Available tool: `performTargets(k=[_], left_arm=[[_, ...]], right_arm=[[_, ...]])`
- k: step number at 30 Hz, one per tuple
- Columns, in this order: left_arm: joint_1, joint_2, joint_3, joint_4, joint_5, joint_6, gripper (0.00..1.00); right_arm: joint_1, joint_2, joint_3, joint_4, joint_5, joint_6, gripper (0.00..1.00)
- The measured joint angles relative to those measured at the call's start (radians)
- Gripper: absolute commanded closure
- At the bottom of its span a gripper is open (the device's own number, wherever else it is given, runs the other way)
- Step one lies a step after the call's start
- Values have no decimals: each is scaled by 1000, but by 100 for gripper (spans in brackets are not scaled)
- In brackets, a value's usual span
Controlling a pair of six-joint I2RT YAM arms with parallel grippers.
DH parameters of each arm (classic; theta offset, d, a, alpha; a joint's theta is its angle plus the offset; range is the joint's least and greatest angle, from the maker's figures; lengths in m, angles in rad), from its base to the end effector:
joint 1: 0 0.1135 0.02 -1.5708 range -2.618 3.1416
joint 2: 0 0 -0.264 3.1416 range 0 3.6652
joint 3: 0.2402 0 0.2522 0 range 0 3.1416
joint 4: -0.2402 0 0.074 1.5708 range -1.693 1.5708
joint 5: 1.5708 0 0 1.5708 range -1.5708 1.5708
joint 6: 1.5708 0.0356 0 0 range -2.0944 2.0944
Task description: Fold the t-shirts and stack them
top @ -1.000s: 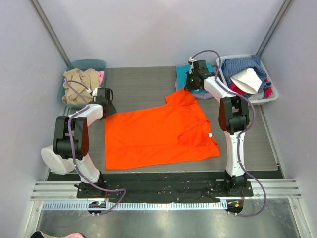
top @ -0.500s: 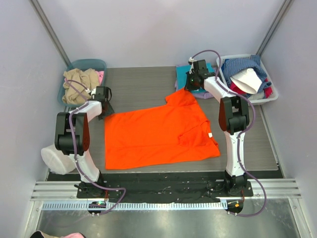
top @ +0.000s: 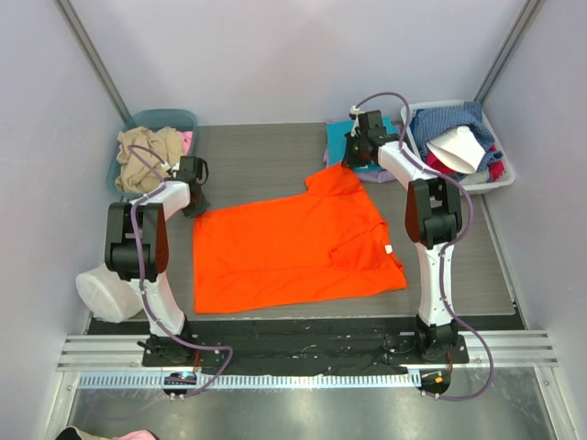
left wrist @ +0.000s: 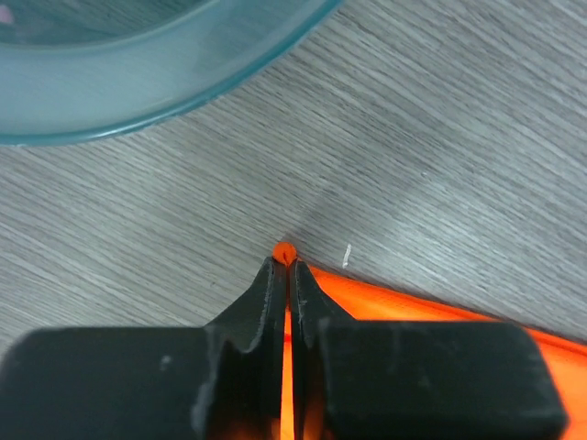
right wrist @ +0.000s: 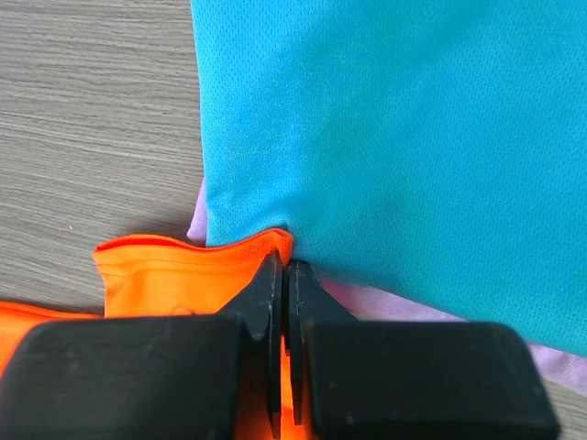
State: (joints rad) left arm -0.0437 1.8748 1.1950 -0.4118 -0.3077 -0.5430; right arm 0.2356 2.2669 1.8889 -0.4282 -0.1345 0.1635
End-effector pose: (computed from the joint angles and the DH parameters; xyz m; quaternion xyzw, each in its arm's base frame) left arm 0.3771 -0.0057 0.1623 -0.2724 0.9212 0.0747 0.2675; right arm 0.4994 0.1248 0.2026 -0.0584 0.9242 0.1349 0.3525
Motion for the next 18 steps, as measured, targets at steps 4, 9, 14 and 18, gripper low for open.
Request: performTargets(k=[4, 9, 14, 18], left_arm=[[0, 6, 13, -13, 2, 2, 100], [0, 7, 14, -17, 2, 2, 100], [0, 1, 14, -24, 20, 5, 100], [0, -23, 14, -37, 58, 7, 100]], right_arm=[[-2, 0, 0, 0, -2, 1, 99], [-4, 0, 0, 0, 0, 5, 99], [-14, -31, -24, -5, 15, 20, 99], [-26, -124, -71, -14, 37, 32, 99]])
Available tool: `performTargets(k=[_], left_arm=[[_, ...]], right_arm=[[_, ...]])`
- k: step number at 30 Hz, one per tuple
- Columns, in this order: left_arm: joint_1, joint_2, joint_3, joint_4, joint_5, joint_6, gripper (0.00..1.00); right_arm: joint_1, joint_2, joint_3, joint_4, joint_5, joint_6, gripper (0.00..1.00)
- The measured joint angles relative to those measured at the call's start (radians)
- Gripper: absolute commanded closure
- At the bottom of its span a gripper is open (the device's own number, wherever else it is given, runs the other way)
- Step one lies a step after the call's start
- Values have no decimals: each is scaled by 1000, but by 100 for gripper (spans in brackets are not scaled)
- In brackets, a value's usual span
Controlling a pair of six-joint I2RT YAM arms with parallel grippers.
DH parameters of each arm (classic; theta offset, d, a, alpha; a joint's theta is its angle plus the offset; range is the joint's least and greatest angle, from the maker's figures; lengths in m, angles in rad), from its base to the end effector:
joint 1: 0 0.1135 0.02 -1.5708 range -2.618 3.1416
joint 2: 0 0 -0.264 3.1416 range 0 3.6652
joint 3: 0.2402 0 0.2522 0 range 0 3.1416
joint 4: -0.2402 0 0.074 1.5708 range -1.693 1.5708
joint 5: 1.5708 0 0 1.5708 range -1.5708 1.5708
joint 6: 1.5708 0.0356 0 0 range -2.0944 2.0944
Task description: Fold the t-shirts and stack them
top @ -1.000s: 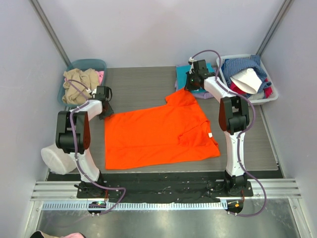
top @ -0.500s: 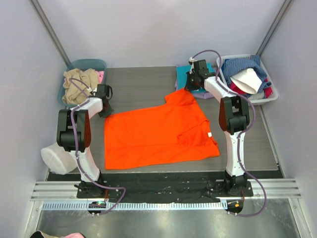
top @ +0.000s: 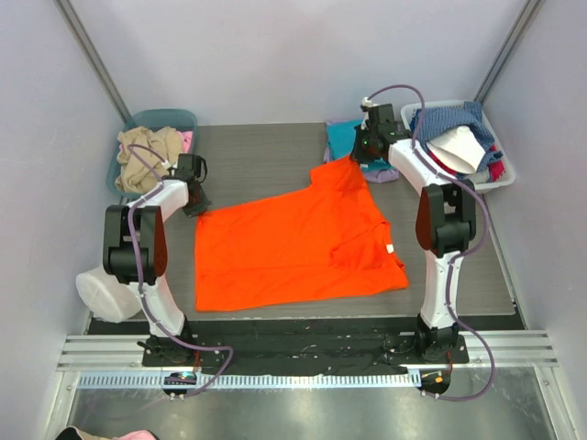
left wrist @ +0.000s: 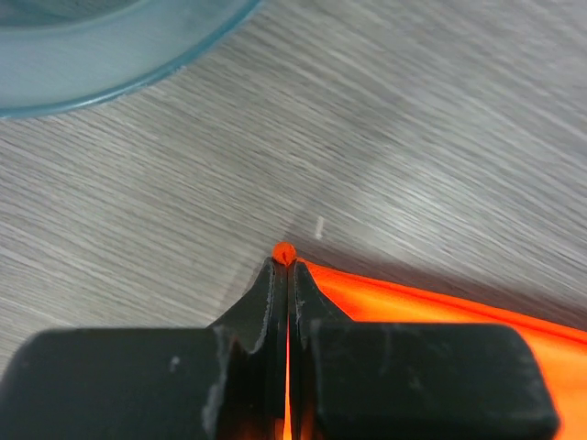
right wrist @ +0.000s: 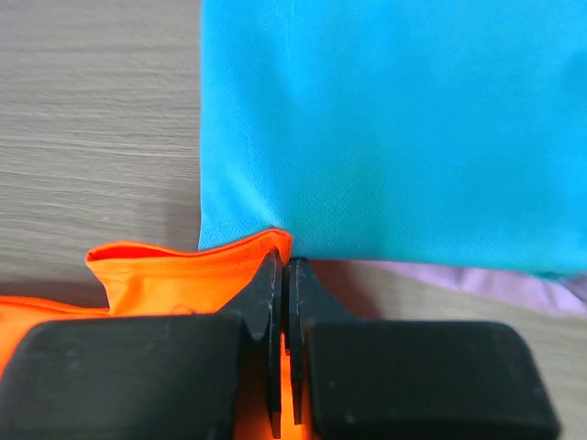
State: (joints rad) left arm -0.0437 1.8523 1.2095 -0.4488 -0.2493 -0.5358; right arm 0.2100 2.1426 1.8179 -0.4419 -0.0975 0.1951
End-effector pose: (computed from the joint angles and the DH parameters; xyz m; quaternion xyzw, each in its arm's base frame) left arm 0.3754 -0.0076 0.1720 -0.2634 0.9277 0.0485 0.2602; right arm 0.4814 0.1062 0.2383 -0.0259 0.9190 0.1226 0.3739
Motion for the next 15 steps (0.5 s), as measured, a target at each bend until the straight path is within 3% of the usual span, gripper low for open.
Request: performTargets(k=[9, 15], left_arm=[[0, -137, 0, 0, 79, 16, 100], [0, -171, -5, -2, 105, 23, 100]], right_arm=[[-12, -294, -167, 1, 62, 41, 99], [-12, -399, -341, -7, 80, 74, 99]])
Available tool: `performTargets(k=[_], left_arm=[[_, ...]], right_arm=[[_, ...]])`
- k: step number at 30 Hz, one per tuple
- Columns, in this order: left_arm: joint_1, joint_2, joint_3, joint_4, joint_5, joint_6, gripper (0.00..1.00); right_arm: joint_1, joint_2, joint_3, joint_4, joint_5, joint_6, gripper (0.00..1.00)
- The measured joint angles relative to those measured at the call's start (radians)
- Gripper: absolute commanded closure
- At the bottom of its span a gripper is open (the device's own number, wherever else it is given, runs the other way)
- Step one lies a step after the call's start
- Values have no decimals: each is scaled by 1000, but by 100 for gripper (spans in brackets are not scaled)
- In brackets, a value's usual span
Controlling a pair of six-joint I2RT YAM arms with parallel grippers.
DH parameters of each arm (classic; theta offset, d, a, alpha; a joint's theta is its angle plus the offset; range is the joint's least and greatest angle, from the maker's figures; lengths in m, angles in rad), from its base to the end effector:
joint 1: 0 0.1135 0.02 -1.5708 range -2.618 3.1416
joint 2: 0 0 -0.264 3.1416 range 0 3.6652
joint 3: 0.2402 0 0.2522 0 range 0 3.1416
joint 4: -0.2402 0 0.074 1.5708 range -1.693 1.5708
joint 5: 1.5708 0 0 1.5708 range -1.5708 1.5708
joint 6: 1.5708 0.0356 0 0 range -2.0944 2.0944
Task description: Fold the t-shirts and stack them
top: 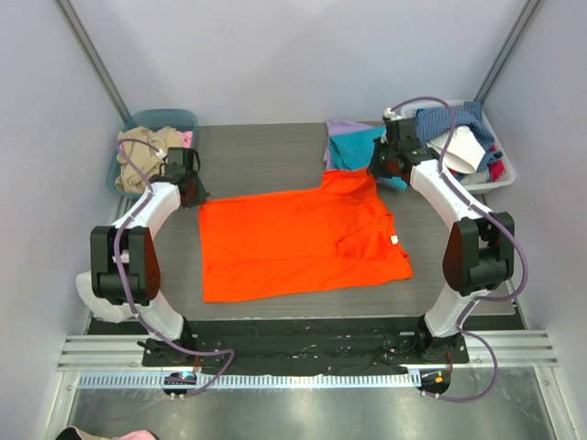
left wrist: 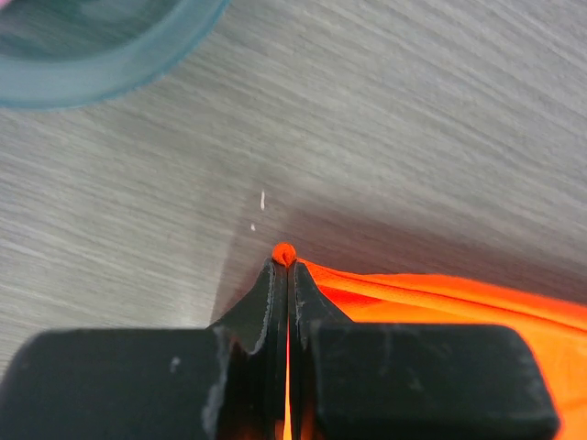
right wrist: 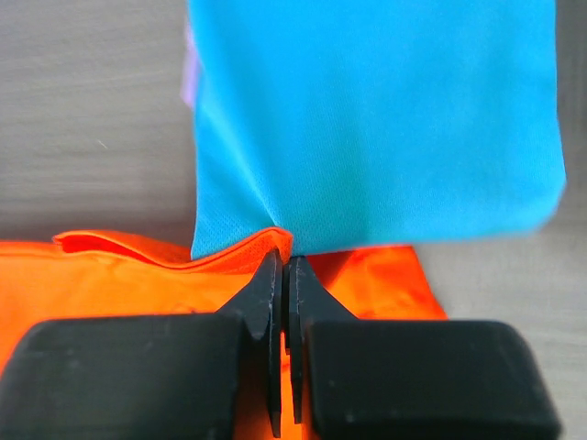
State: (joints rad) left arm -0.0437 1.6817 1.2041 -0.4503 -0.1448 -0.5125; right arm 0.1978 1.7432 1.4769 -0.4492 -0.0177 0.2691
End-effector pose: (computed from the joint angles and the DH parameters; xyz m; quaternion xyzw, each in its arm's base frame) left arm 0.3597 -0.0106 0.2291 -0.2420 0.9151 -0.0205 0.3218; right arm 0.3922 0.0792 0.2951 0.0288 0.9095 0.1038 0.4016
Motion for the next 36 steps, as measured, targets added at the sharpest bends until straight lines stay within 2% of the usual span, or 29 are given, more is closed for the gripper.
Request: performTargets(k=[5, 12, 16, 21, 23, 33, 36], left_arm=[[0, -63, -66, -4, 26, -4, 100], [0, -116, -120, -3, 44, -11, 100], [0, -116, -137, -4, 50, -13, 100], [0, -116, -142, -4, 53, -22, 100], [0, -116, -143, -4, 53, -26, 100], [0, -116, -143, -3, 53, -29, 100], [0, -116, -143, -3, 53, -29, 100]], right_arm=[[0, -35, -118, -18, 35, 19, 99], [-2, -34, -148, -35, 51, 29, 99], [-2, -19, -148, -34, 50, 37, 89], [-2, -1, -151, -34, 50, 43, 87], [-2, 0, -152, -36, 50, 45, 83], [-2, 0, -152, -36, 48, 48, 82], [-2, 0, -152, -37, 45, 48, 89]])
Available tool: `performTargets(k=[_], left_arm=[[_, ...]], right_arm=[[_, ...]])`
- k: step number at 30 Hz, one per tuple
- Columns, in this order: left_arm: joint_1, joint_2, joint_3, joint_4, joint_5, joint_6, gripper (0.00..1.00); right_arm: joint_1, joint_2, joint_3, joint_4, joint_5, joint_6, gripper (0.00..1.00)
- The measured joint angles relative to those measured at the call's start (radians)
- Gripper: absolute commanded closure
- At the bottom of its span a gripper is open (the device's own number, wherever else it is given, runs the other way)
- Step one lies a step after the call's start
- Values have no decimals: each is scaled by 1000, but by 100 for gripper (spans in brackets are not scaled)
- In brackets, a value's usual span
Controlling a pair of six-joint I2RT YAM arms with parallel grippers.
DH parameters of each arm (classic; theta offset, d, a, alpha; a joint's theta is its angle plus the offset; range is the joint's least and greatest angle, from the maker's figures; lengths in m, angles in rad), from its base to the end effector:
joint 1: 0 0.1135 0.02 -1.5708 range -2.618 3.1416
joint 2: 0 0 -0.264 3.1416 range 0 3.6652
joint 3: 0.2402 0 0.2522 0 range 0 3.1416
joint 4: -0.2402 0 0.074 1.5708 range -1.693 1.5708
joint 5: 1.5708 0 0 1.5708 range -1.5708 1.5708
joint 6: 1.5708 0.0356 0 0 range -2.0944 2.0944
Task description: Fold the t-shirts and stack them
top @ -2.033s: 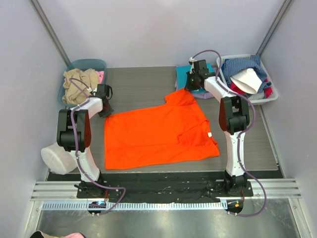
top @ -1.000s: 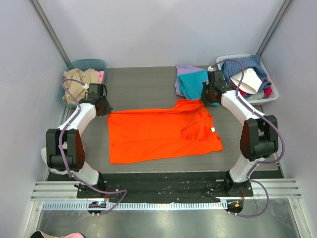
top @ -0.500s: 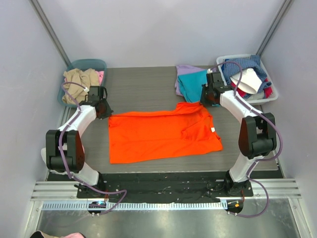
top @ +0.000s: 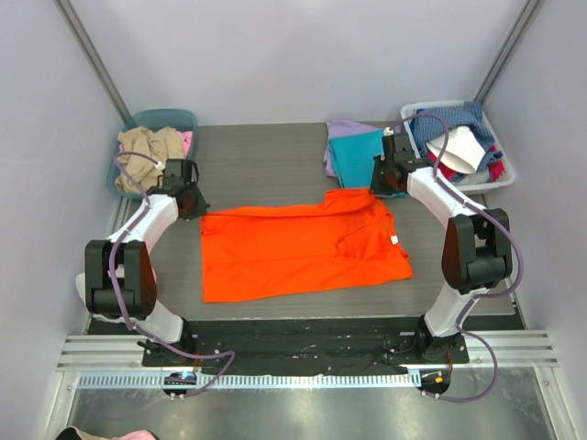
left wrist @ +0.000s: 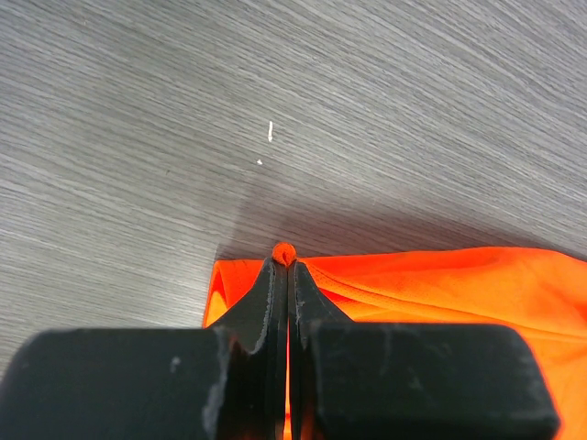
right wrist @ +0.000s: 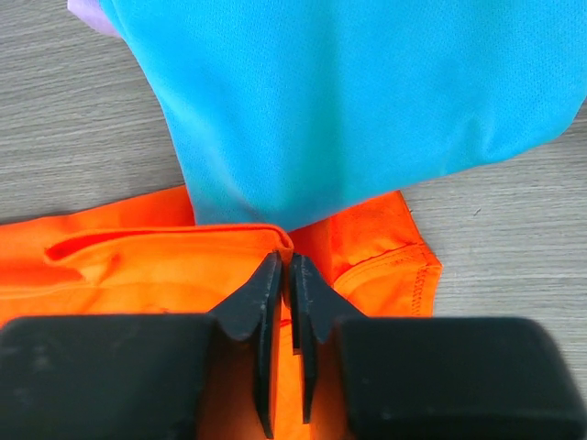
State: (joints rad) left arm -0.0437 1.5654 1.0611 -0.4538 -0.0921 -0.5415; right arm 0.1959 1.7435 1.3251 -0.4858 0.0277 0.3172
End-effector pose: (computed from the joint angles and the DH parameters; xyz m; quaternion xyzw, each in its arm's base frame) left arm 0.3248 -0.0109 0.2221 -0.2481 0.9197 -0.0449 0.3011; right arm 0.3742 0.0733 0.2427 0.0618 0.9429 0.0703 0.3197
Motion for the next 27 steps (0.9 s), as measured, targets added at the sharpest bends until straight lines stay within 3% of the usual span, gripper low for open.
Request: performTargets(k=[1, 3, 17, 27], left_arm=[[0, 0, 0, 0, 0, 0, 100], [0, 0, 0, 0, 0, 0, 100], [0, -31, -44, -3, 0, -10, 100], [0, -259, -201, -18, 3, -78, 100]], right_arm=[[0, 0, 0, 0, 0, 0, 95], [0, 0, 0, -1, -2, 0, 99], [0, -56, -63, -20, -1, 10, 99], [0, -220, -177, -45, 21, 47, 99]])
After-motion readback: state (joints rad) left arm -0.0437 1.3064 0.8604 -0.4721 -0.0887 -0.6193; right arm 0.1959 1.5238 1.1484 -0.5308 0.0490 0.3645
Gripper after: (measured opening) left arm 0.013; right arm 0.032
